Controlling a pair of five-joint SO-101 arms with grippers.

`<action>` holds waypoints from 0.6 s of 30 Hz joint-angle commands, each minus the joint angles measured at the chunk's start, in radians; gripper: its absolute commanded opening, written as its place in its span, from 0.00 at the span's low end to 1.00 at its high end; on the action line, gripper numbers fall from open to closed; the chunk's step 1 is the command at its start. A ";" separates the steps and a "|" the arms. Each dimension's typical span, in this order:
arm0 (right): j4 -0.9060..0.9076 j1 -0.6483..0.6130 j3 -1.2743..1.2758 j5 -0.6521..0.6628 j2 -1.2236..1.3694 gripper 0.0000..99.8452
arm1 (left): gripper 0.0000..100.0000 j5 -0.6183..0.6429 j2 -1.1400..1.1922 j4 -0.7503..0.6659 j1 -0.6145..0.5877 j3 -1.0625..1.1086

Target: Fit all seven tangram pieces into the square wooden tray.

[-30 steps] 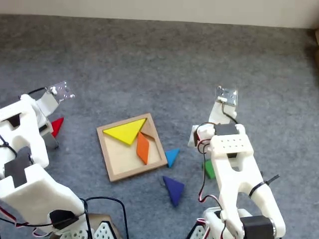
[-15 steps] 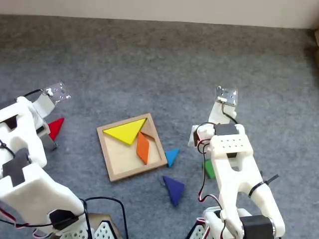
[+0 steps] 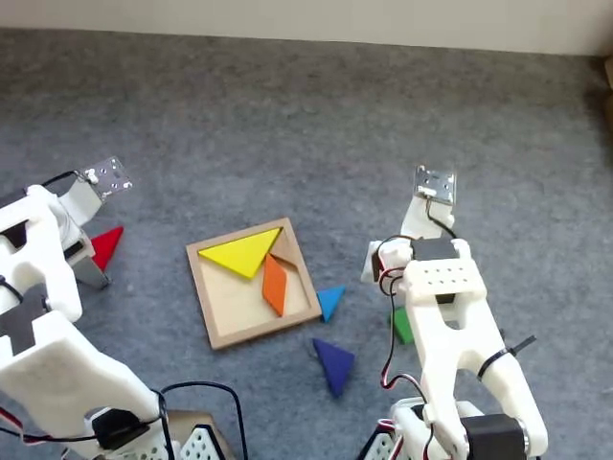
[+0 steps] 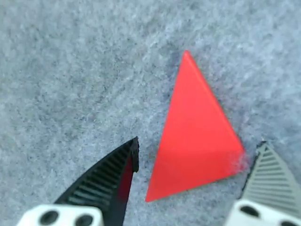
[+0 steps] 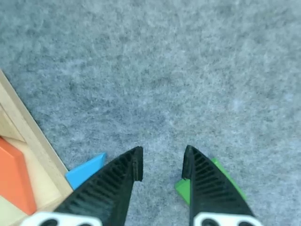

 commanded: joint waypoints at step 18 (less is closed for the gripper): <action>-0.016 0.048 -0.008 -0.003 -0.048 0.15 | 0.20 -0.279 -0.010 0.218 -0.005 -0.005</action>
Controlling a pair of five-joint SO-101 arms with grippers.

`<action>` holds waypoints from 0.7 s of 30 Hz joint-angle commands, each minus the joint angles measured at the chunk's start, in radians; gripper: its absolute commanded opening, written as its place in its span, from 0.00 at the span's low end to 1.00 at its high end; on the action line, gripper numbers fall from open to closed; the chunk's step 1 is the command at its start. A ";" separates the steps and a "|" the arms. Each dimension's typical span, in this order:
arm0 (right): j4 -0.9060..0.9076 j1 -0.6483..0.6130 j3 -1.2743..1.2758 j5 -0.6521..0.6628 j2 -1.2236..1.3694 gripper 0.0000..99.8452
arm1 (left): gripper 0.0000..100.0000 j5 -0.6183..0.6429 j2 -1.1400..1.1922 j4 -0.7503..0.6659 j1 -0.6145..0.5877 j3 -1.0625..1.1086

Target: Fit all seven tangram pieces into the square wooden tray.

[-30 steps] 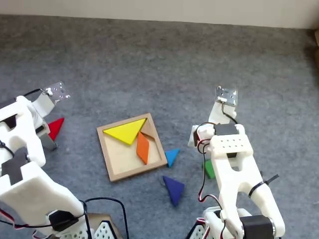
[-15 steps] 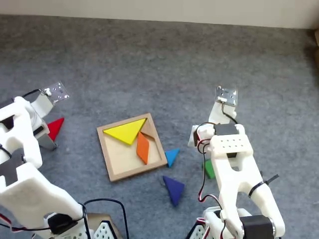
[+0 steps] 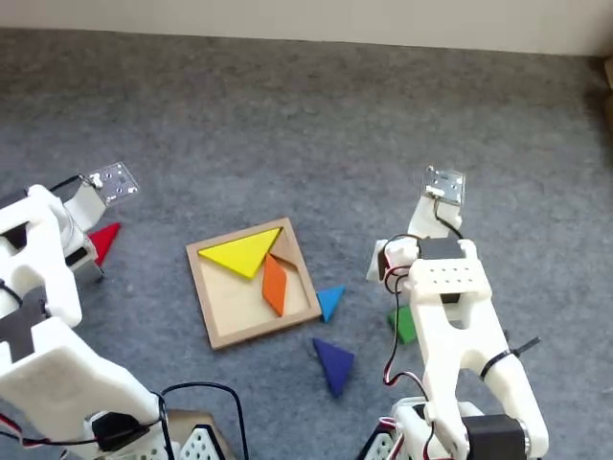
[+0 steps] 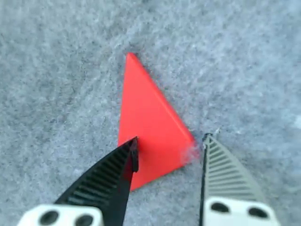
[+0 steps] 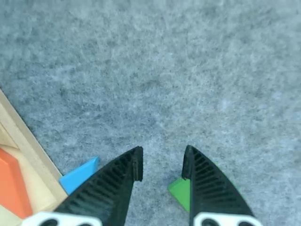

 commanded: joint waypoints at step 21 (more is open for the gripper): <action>-0.016 0.015 -0.005 -0.003 -0.048 0.15 | 0.35 -0.222 -0.084 0.172 -0.016 -0.294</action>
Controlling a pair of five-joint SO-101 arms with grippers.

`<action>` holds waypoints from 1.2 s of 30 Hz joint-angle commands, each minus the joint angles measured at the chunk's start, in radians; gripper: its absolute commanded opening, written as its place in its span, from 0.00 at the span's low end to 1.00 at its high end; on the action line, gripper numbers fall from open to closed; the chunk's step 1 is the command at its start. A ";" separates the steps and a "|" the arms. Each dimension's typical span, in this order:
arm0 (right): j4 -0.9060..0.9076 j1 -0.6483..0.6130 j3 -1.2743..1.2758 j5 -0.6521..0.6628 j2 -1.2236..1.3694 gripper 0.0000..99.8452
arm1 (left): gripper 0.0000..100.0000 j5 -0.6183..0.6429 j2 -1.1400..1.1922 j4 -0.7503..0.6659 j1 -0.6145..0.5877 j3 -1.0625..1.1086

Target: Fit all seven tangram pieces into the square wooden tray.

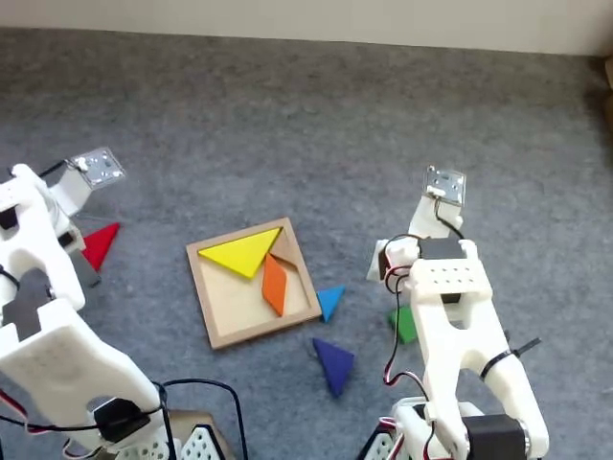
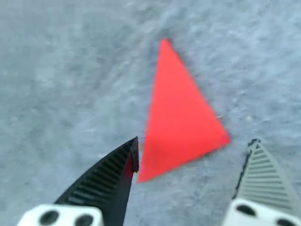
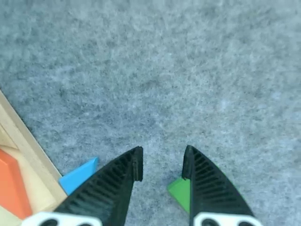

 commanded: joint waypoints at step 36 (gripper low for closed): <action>-0.016 0.012 -0.008 -0.003 -0.048 0.15 | 0.20 -0.226 0.220 0.319 0.038 -0.262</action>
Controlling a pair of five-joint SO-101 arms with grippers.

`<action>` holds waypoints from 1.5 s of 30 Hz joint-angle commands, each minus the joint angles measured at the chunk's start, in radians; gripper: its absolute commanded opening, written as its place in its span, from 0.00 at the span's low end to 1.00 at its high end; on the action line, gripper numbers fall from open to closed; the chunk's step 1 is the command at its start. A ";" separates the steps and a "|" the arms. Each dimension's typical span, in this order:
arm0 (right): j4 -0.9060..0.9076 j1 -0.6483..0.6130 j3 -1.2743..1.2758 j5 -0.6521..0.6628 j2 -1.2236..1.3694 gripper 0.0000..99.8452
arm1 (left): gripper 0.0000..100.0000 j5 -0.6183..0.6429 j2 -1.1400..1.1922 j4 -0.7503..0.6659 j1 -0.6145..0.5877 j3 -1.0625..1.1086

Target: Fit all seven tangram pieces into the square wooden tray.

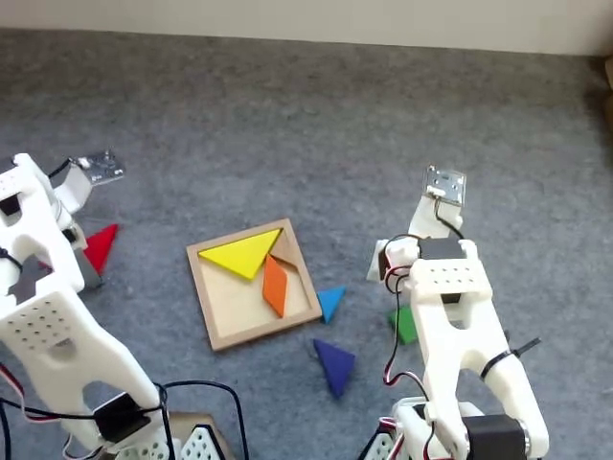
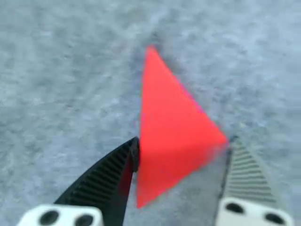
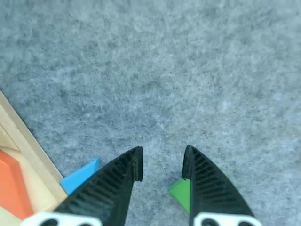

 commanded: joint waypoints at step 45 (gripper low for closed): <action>-0.015 0.012 -0.002 -0.002 -0.048 0.15 | 0.17 0.563 -0.259 -0.081 0.030 0.203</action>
